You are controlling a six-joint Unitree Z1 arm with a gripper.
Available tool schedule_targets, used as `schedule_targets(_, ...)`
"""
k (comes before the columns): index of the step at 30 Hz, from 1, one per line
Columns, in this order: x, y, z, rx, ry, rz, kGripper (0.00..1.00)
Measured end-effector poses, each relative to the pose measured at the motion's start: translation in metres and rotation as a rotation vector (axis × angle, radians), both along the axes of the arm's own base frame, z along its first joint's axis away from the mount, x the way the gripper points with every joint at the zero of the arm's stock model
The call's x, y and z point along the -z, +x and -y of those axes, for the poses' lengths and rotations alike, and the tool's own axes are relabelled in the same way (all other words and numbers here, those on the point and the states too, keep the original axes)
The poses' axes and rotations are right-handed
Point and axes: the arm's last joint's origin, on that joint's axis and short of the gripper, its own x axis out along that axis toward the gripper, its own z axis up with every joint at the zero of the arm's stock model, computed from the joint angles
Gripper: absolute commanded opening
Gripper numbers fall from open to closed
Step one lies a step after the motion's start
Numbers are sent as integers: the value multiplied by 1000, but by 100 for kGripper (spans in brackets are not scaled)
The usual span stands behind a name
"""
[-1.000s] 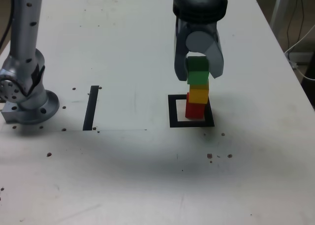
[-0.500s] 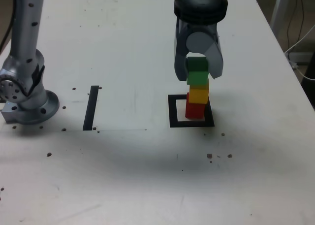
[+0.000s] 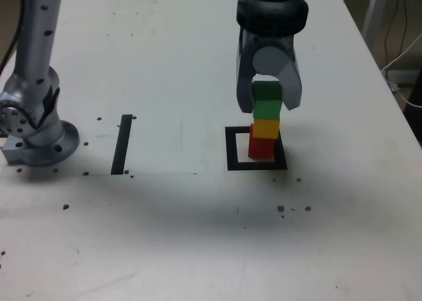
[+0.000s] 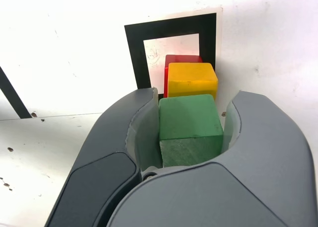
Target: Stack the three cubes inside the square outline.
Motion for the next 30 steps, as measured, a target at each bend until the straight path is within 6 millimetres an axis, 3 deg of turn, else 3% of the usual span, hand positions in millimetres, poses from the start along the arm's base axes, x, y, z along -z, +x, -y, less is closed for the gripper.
schedule_targets(4,5,2,-1,5,-5,-5,83)
schedule_targets(7,6,2,-2,9,2,-4,97)
schedule_targets(14,6,0,-3,9,22,-8,99)
schedule_targets(24,-10,-12,-2,16,-15,16,99)
schedule_targets(30,-26,-36,0,30,-29,38,99)
